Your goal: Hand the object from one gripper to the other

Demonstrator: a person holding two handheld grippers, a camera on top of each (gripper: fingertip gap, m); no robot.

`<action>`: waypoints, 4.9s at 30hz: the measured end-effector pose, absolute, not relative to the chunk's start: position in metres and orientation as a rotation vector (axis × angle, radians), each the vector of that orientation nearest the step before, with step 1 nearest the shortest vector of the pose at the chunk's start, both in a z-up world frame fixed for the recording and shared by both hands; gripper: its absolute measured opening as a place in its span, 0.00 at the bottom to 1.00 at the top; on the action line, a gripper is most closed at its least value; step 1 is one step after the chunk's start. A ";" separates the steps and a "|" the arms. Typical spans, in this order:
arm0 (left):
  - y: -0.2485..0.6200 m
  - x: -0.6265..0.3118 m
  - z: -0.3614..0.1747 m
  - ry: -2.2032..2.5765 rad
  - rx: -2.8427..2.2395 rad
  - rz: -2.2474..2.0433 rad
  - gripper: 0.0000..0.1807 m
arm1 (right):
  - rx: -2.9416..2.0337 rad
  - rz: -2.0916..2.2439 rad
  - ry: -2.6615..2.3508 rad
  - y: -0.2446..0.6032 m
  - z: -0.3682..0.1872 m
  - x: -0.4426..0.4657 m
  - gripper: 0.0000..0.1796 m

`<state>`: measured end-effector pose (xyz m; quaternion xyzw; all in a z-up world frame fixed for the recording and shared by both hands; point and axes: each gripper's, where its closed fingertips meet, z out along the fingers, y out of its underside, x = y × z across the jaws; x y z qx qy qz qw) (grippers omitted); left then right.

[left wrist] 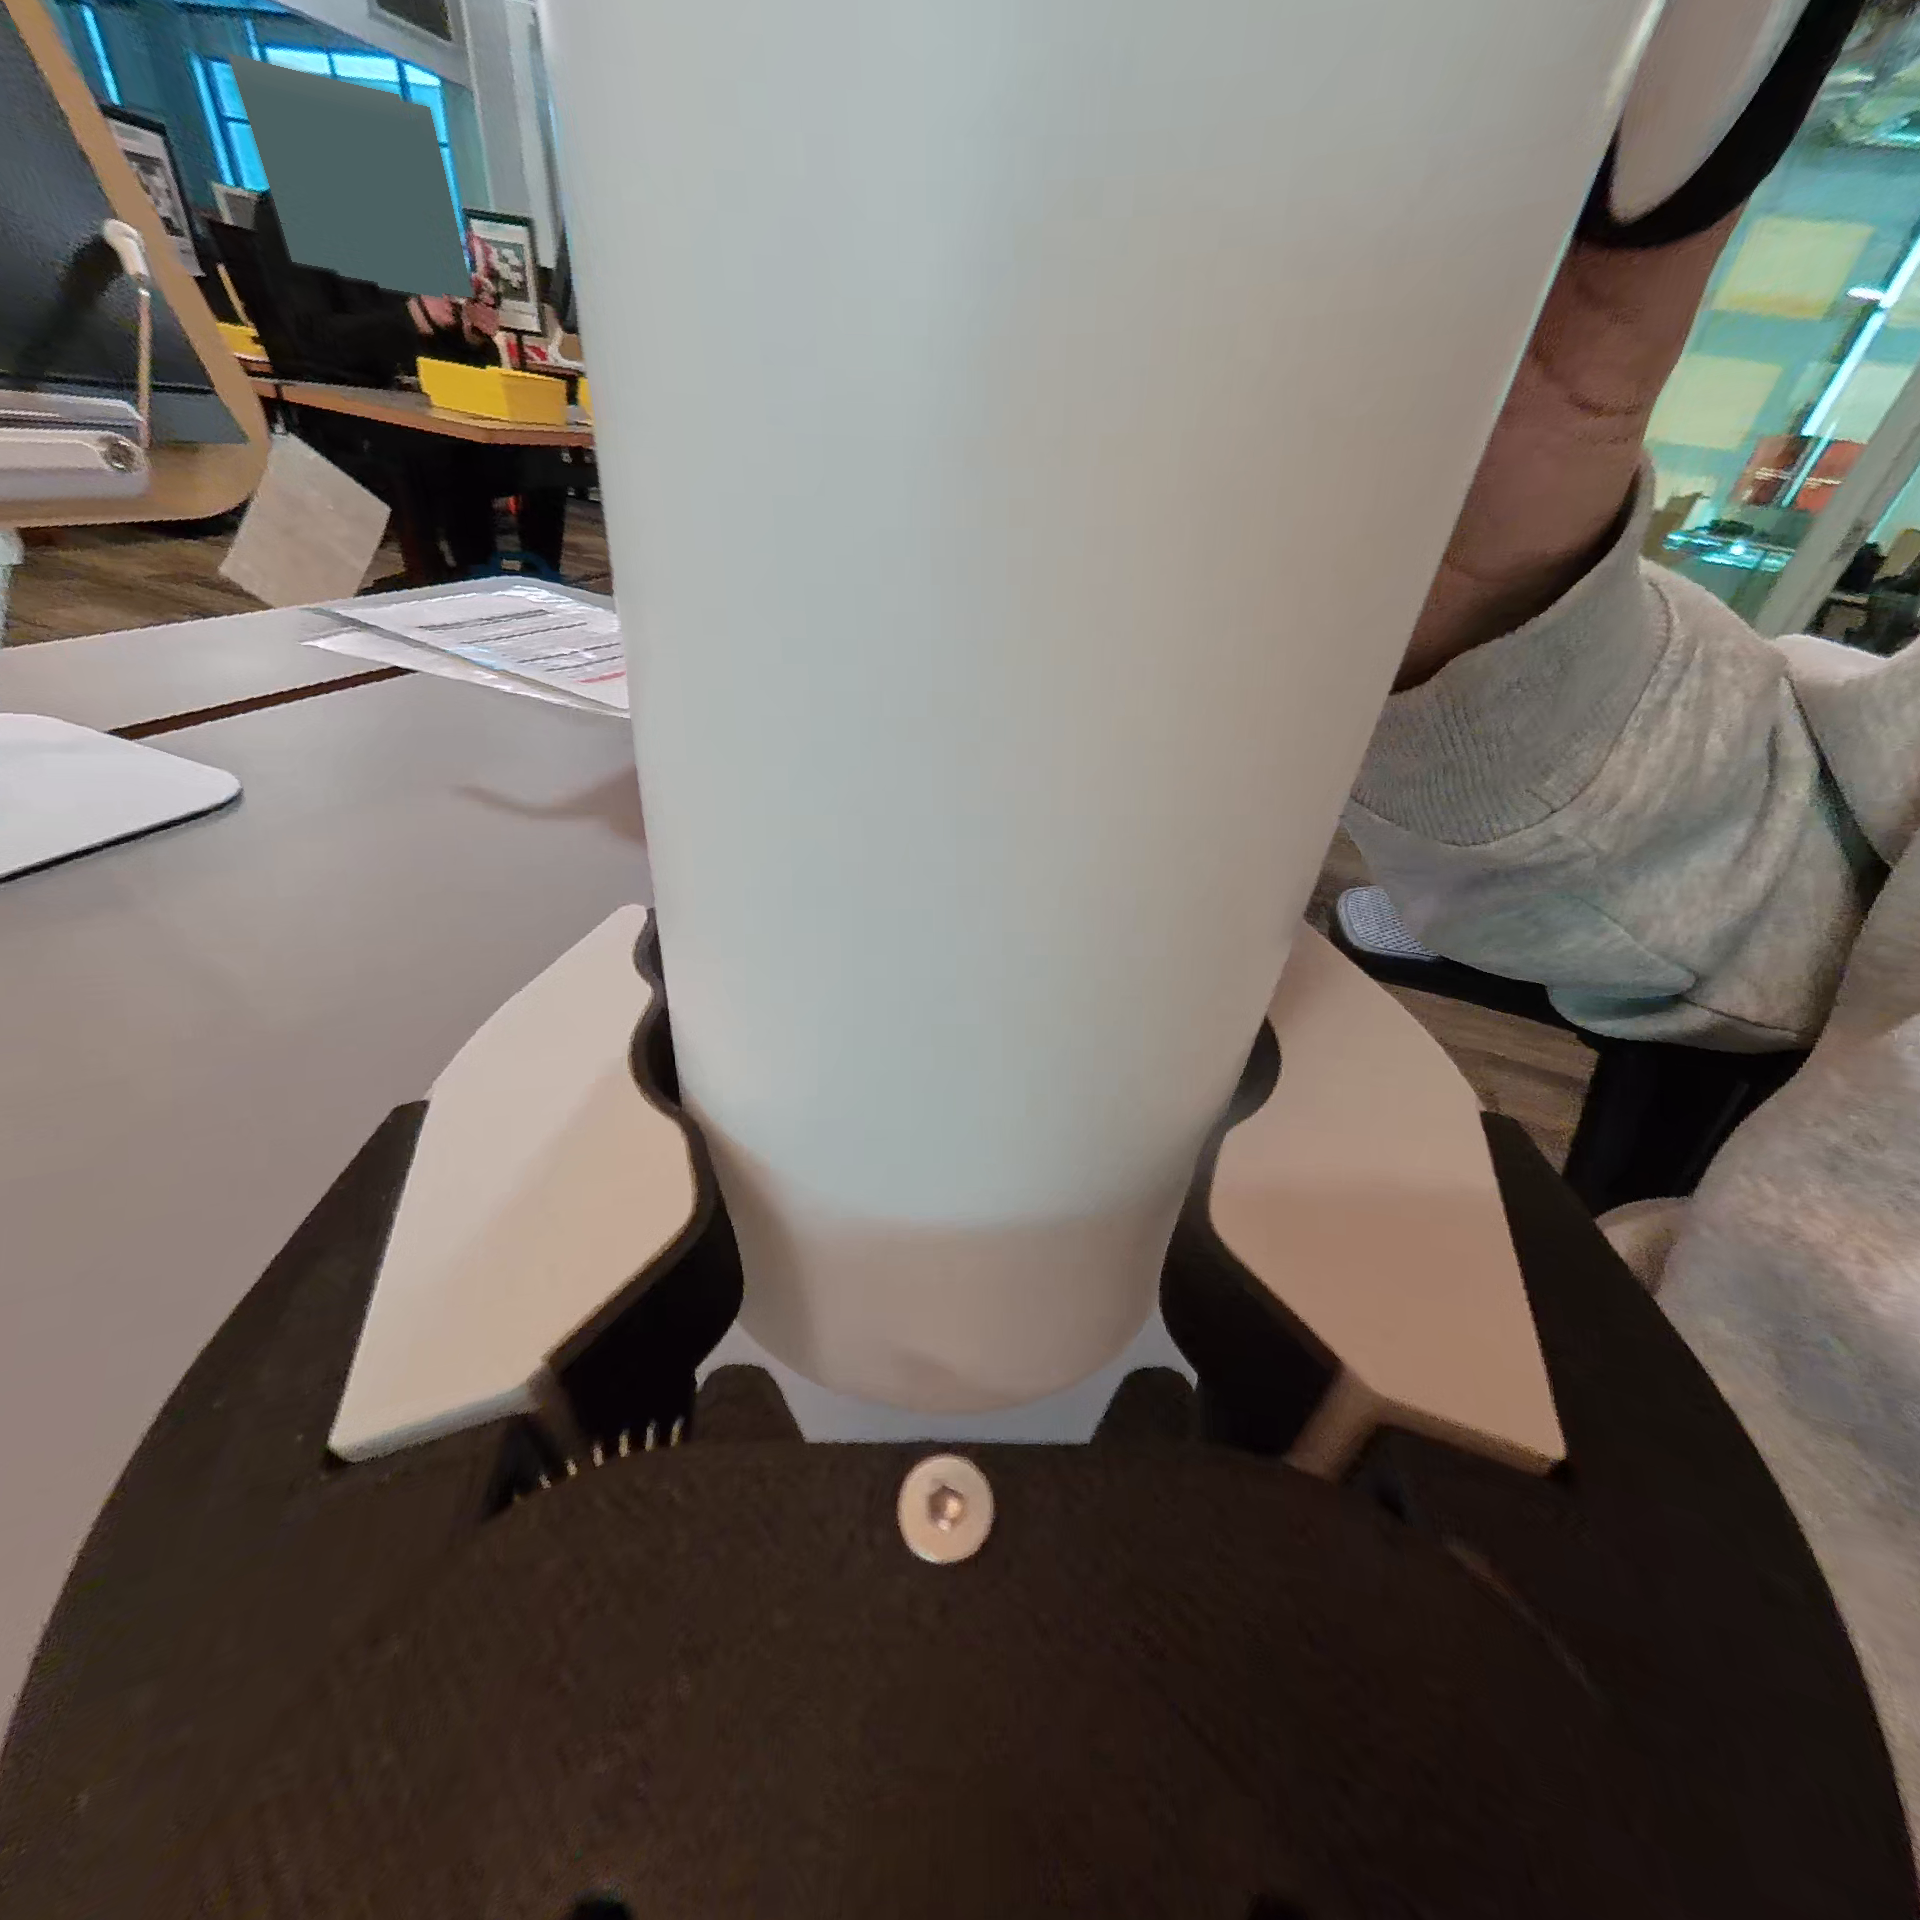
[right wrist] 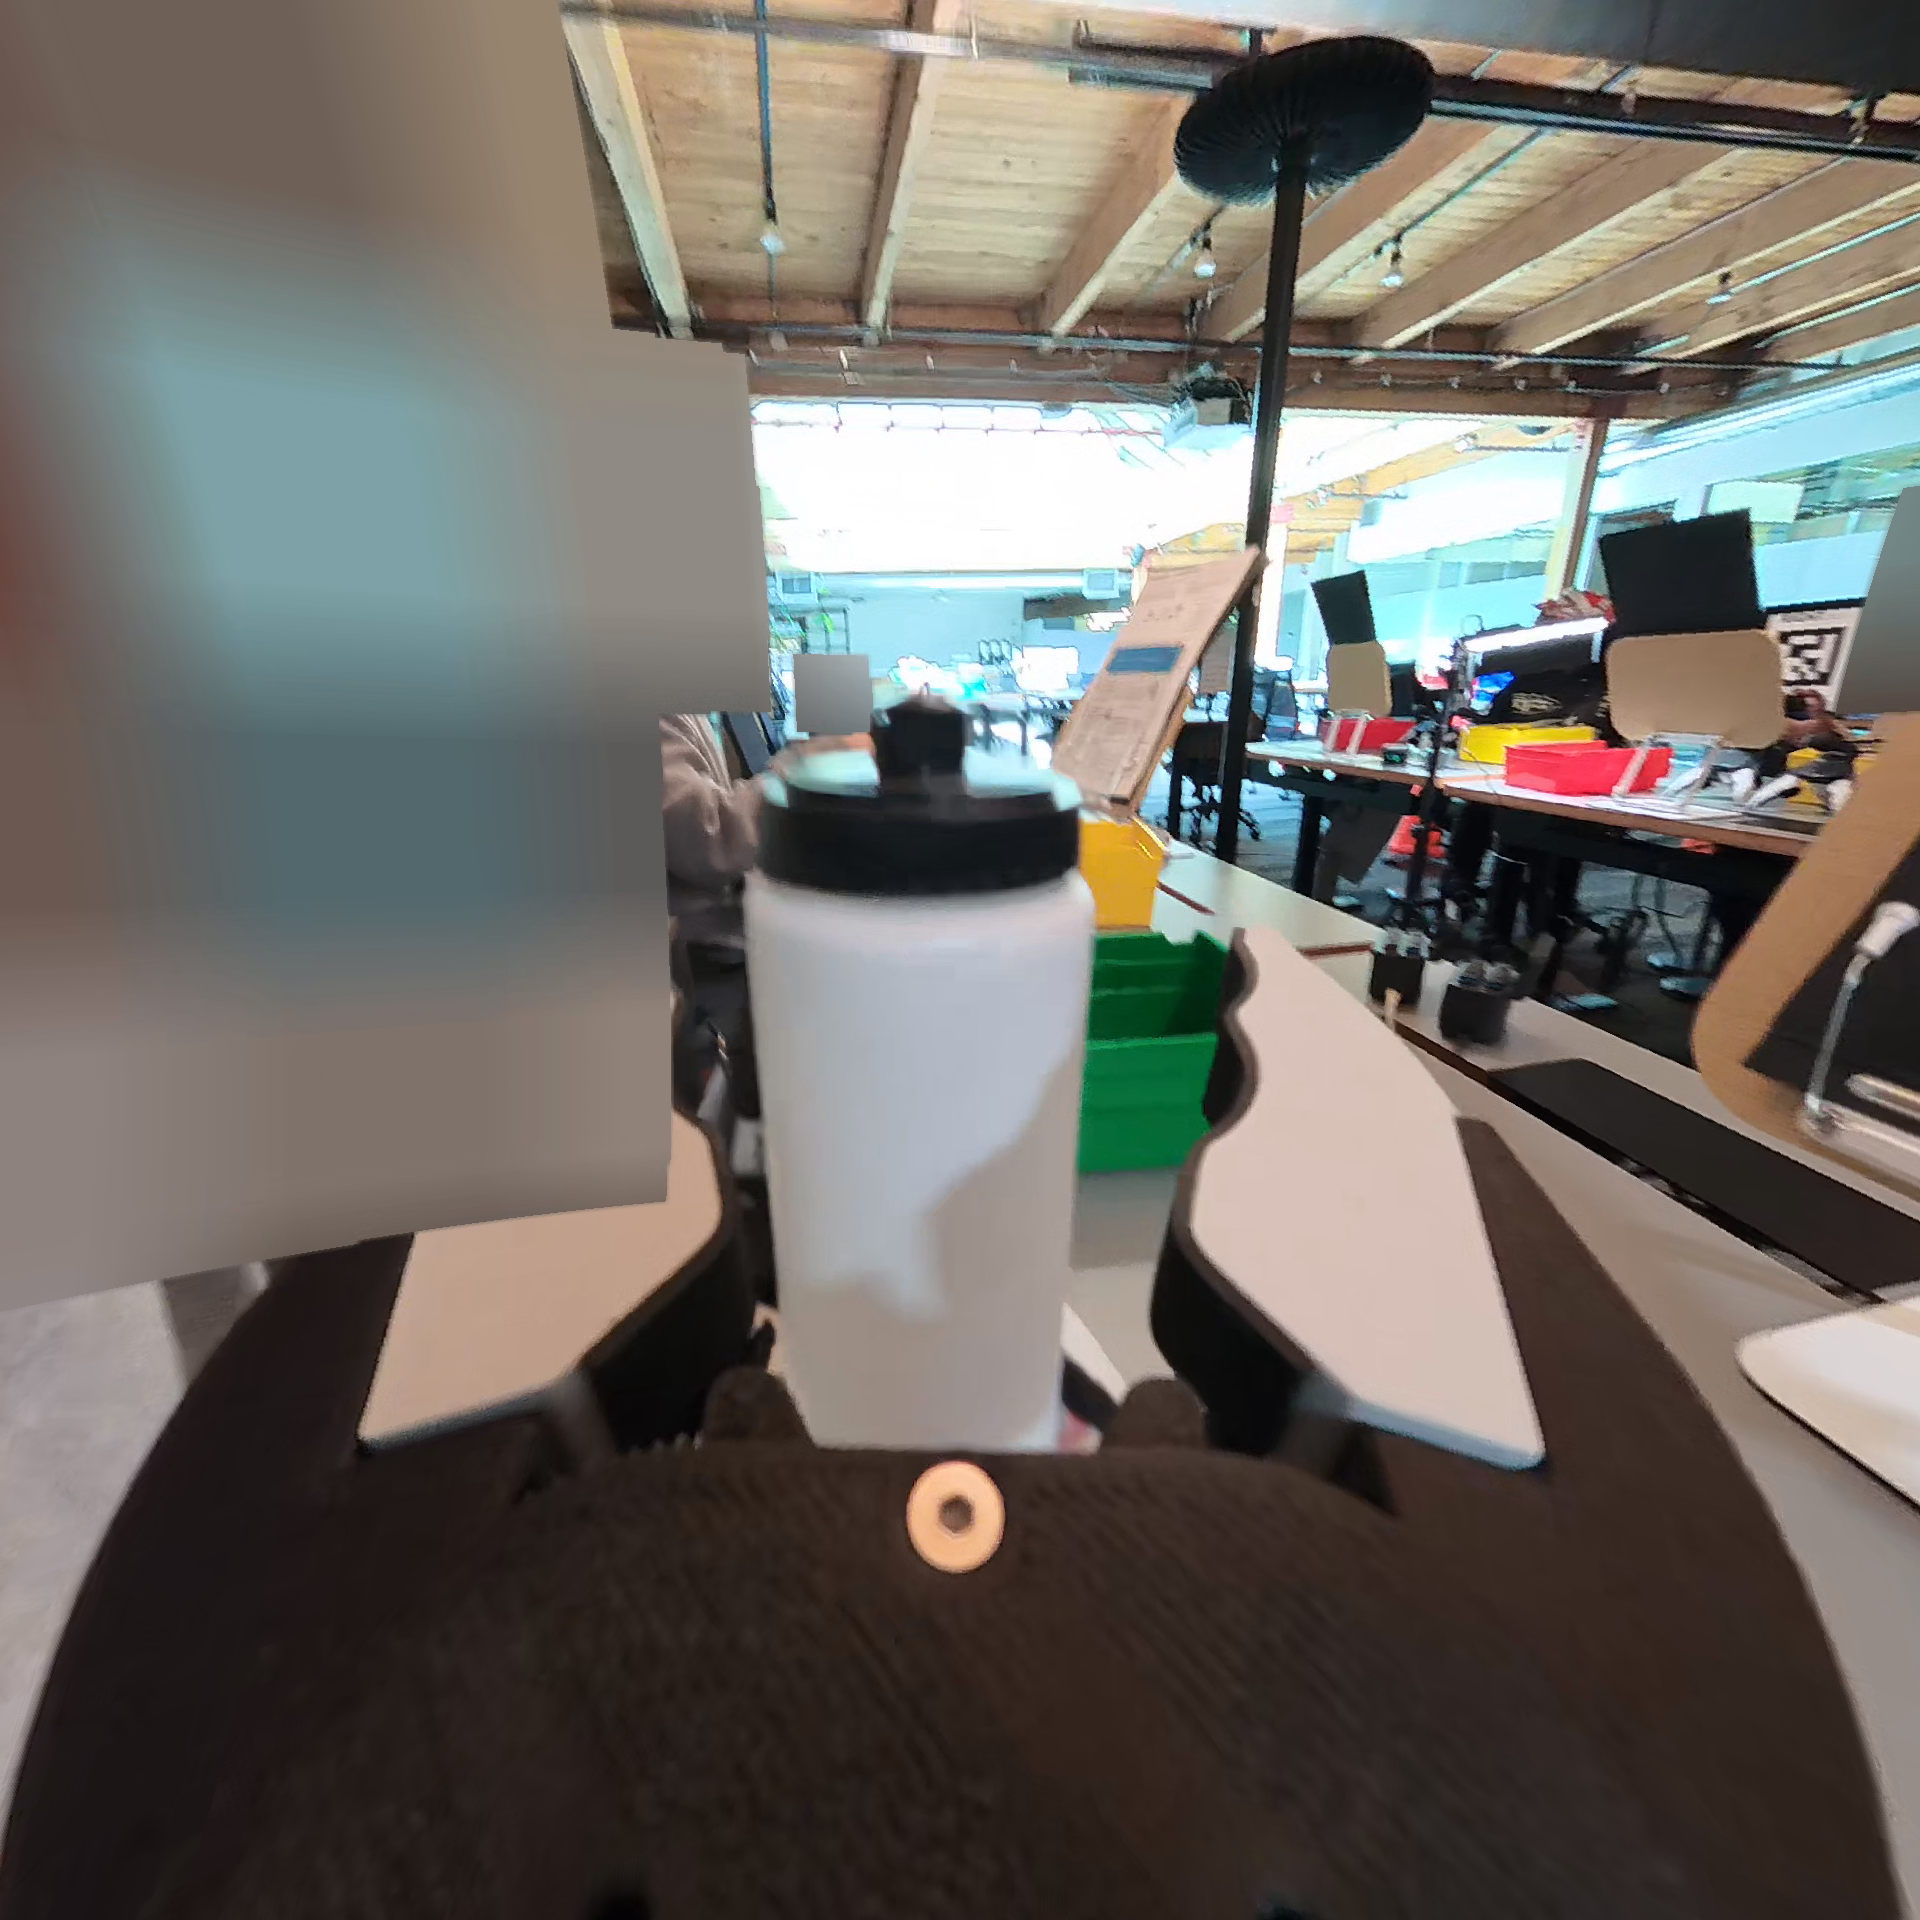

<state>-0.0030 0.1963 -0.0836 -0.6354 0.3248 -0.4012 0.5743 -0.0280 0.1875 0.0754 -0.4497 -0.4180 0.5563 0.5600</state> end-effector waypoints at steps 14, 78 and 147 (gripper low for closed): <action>0.202 -0.011 -0.084 0.758 -1.486 -0.874 0.57 | -1.009 1.298 -1.216 0.179 -0.013 -0.048 0.53; 0.201 -0.055 -0.010 0.667 -1.444 -0.847 0.49 | -1.265 1.292 -1.308 0.176 -0.101 -0.089 0.82; 0.147 -0.032 0.060 0.796 -1.435 -0.840 0.59 | -1.186 1.147 -1.405 0.134 -0.100 -0.106 0.57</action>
